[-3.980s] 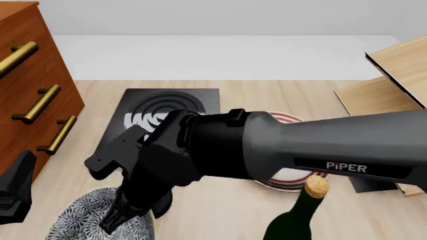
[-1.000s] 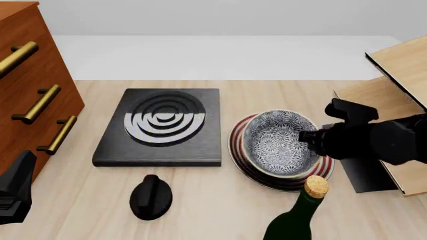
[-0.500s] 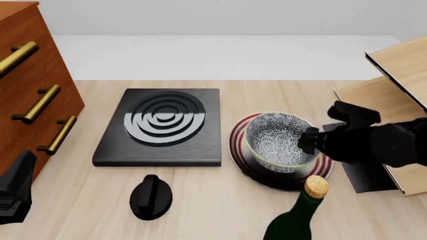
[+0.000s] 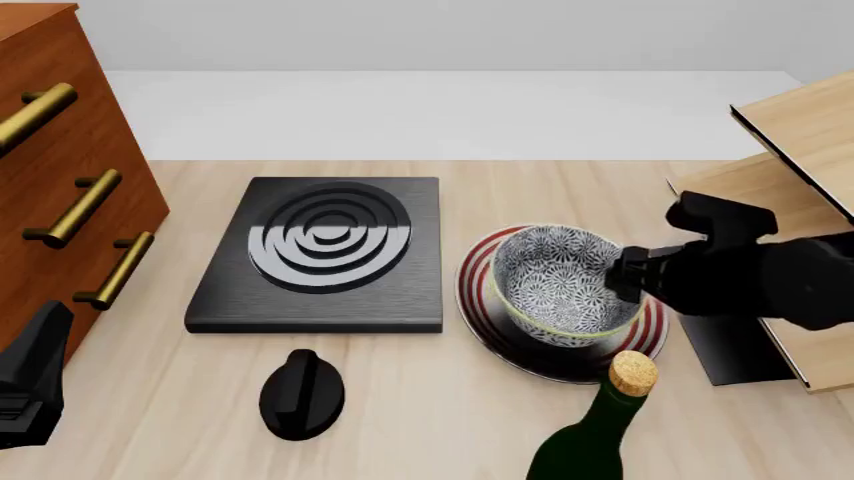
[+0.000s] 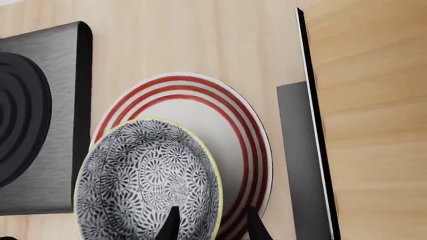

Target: Pick up the akita bowl and put it on the plate.

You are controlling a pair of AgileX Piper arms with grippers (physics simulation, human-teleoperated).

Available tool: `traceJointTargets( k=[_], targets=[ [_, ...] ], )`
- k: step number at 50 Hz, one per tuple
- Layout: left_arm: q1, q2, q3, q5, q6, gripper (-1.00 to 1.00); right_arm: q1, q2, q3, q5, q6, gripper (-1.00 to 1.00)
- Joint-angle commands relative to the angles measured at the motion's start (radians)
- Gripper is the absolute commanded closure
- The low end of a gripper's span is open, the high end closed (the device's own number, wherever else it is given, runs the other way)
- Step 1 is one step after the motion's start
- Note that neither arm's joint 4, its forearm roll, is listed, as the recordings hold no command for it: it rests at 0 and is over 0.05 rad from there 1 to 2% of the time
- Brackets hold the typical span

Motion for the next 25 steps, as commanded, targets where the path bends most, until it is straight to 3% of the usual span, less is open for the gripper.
traceJointTargets(
  k=[1,3,13,16,18,21,25],
  targets=[
    [0.000,0.000,0.000,0.000,0.000,-1.00,0.001,-0.043,-0.008,0.035,-0.027,-1.00],
    [0.000,0.000,0.000,0.000,0.000,-1.00,-0.009,-0.041,-0.019,0.051,-0.057,-1.00],
    [0.000,0.000,0.000,0.000,0.000,-1.00,-0.030,-0.073,-0.034,0.080,-0.104,-1.00],
    [0.000,0.000,0.000,0.000,0.000,-1.00,-0.085,-0.050,-0.060,0.087,-0.219,-1.00],
    [0.000,0.000,0.000,0.000,0.000,-1.00,-0.032,-0.092,-0.030,0.080,-0.159,-1.00],
    [0.000,0.000,0.000,0.000,0.000,-1.00,-0.035,-0.108,-0.023,0.074,-0.186,-1.00],
    [0.000,0.000,0.000,0.000,0.000,-1.00,-0.018,-0.156,0.001,0.062,-0.178,-1.00]
  ],
)
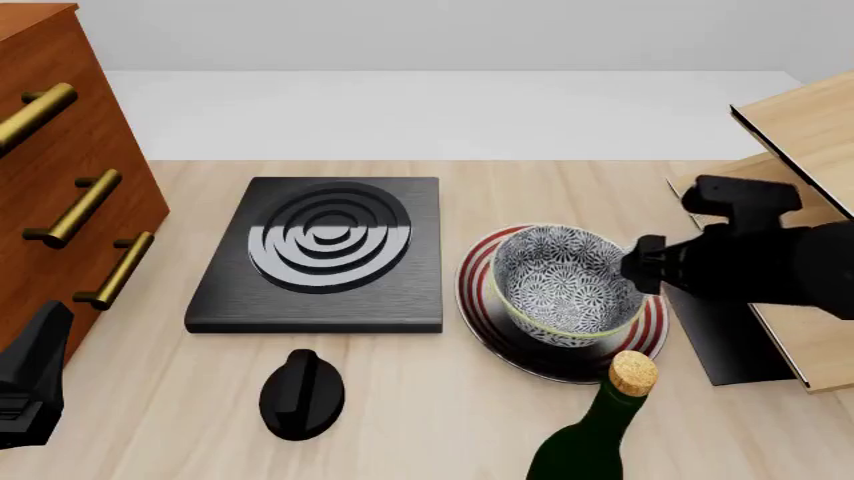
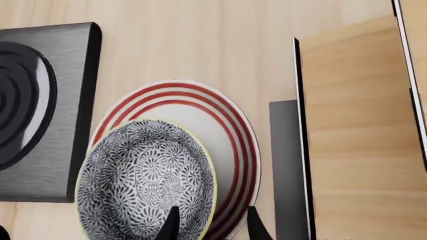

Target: Pick up the akita bowl and put it on the plate.

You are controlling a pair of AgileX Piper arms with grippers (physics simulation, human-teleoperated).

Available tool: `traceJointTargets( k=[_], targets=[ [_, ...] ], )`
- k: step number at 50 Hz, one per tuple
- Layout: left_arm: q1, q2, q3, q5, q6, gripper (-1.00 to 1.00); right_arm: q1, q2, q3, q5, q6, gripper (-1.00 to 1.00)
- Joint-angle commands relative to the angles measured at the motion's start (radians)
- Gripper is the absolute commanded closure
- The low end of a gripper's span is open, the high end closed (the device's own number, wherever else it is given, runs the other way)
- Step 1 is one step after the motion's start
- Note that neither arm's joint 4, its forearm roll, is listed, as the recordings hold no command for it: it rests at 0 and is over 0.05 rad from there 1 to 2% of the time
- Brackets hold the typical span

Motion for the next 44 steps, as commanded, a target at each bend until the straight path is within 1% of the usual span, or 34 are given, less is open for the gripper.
traceJointTargets(
  k=[1,8,10,11,12,13,14,15,17,19,21,23,25,26,27,28,29,31,35,36,37,40,41,42,44],
  targets=[
    [0.000,0.000,0.000,0.000,0.000,-1.00,0.013,-0.080,0.033,-0.011,-0.040,-1.00],
    [0.000,0.000,0.000,0.000,0.000,-1.00,0.014,-0.139,0.065,-0.035,-0.050,-1.00],
    [0.000,0.000,0.000,0.000,0.000,-1.00,0.003,-0.150,0.077,-0.050,-0.066,-1.00],
    [0.000,0.000,0.000,0.000,0.000,-1.00,0.003,-0.166,0.088,-0.059,-0.092,-1.00],
    [0.000,0.000,0.000,0.000,0.000,-1.00,0.011,-0.176,0.096,-0.064,-0.095,-1.00],
    [0.000,0.000,0.000,0.000,0.000,-1.00,0.036,-0.198,0.113,-0.068,-0.095,-1.00],
    [0.000,0.000,0.000,0.000,0.000,-1.00,0.039,-0.198,0.123,-0.074,-0.090,-1.00],
    [0.000,0.000,0.000,0.000,0.000,-1.00,0.035,-0.207,0.132,-0.082,-0.079,-1.00],
    [0.000,0.000,0.000,0.000,0.000,-1.00,0.034,-0.235,0.142,-0.089,-0.094,-1.00],
    [0.000,0.000,0.000,0.000,0.000,-1.00,0.025,-0.259,0.152,-0.100,-0.080,-1.00],
    [0.000,0.000,0.000,0.000,0.000,-1.00,0.018,-0.294,0.167,-0.109,-0.093,-1.00],
    [0.000,0.000,0.000,0.000,0.000,-1.00,0.014,-0.322,0.184,-0.125,-0.083,-1.00],
    [0.000,0.000,0.000,0.000,0.000,-1.00,0.014,-0.355,0.209,-0.141,-0.096,-1.00],
    [0.000,0.000,0.000,0.000,0.000,-1.00,0.010,-0.363,0.216,-0.147,-0.092,-1.00],
    [0.000,0.000,0.000,0.000,0.000,-1.00,0.003,-0.390,0.230,-0.161,-0.108,-1.00],
    [0.000,0.000,0.000,0.000,0.000,-1.00,-0.005,-0.402,0.237,-0.171,-0.111,-1.00],
    [0.000,0.000,0.000,0.000,0.000,-1.00,-0.016,-0.420,0.254,-0.182,-0.101,-1.00],
    [0.000,0.000,0.000,0.000,0.000,-1.00,-0.013,-0.435,0.290,-0.210,-0.116,-1.00],
    [0.000,0.000,0.000,0.000,0.000,-1.00,0.002,-0.480,0.350,-0.246,-0.105,-1.00],
    [0.000,0.000,0.000,0.000,0.000,-1.00,0.005,-0.488,0.354,-0.245,-0.103,-1.00],
    [0.000,0.000,0.000,0.000,0.000,-1.00,0.014,-0.515,0.367,-0.237,-0.088,-1.00],
    [0.000,0.000,0.000,0.000,0.000,-1.00,0.018,-0.558,0.391,-0.235,-0.099,-1.00],
    [0.000,0.000,0.000,0.000,0.000,-1.00,0.028,-0.584,0.404,-0.224,-0.119,-1.00],
    [0.000,0.000,0.000,0.000,0.000,-1.00,0.028,-0.595,0.408,-0.221,-0.125,-1.00],
    [0.000,0.000,0.000,0.000,0.000,-1.00,0.008,-0.669,0.434,-0.208,-0.112,-1.00]
  ],
)
